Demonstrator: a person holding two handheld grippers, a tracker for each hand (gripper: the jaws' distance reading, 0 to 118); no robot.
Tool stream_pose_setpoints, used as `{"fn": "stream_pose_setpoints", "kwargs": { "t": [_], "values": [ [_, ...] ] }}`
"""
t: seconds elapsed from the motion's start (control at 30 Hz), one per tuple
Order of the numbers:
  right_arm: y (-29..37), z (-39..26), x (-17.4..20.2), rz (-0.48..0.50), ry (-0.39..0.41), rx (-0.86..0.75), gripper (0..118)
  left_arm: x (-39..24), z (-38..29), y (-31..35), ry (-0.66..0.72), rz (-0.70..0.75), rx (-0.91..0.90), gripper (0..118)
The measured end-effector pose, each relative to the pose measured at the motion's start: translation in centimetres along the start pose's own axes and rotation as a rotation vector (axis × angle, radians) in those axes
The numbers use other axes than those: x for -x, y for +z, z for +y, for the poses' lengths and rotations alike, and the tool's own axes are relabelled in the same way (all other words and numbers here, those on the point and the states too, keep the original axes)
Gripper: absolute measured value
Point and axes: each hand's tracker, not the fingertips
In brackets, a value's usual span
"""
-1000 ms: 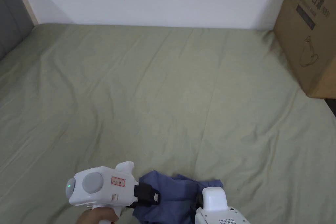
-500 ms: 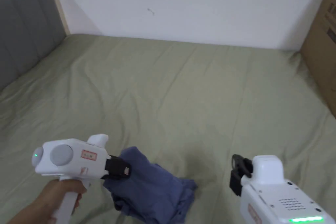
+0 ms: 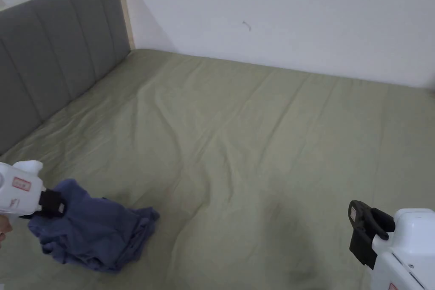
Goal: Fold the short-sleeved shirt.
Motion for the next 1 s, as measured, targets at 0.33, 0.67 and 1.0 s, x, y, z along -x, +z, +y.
{"fn": "stream_pose_setpoints", "kwargs": {
  "t": [0.33, 0.67, 1.0],
  "values": [
    [-0.7, -0.6, -0.8, -0.023, -0.022, 0.042, 0, 0.4, -0.8, -0.6, 0.111, 0.035, -0.084, 94],
    [5.6, 3.0, -4.3, -0.098, -0.034, -0.088, 0, -7.9, -1.0, 10.8, -0.043, 0.023, -0.404, 104],
    [13.3, 8.2, -7.0, -0.23, 0.05, -0.279, 0, -20.4, -5.0, 24.3, -0.141, -0.091, -0.859, 104]
  ]
}}
